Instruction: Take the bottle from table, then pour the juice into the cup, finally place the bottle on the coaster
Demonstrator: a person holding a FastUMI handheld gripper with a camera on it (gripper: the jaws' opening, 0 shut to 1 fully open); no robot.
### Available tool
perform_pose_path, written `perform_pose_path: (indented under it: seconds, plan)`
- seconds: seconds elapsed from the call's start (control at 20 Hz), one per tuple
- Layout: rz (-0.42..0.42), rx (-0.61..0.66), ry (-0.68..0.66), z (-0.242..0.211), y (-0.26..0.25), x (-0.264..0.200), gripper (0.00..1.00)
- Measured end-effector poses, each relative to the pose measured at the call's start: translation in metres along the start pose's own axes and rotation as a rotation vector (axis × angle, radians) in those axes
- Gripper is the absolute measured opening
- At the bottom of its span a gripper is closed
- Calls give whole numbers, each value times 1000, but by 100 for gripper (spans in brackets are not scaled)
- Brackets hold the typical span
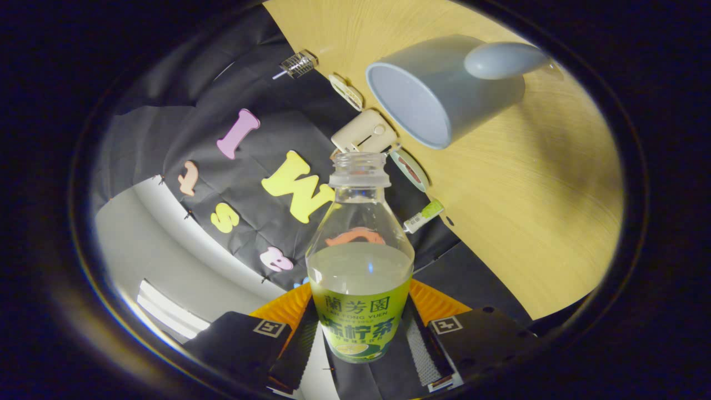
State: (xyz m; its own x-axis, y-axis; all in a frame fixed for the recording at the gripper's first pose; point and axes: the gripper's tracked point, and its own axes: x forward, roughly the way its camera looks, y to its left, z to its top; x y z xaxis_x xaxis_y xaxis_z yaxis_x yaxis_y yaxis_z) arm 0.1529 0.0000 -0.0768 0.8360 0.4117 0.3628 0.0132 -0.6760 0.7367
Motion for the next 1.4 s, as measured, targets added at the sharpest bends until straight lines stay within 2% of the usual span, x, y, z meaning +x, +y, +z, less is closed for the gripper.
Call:
perform_pose_path:
  seconds: [0.65, 0.8, 1.0, 1.4]
  plan:
    - [-9, 0, -7, 5, -8, 1, 79]
    - [-49, -42, -7, 3, -16, 2, 80]
    - [-29, -116, -69, 17, -10, -2, 79]
    - [-77, -260, -75, 19, -19, 2, 80]
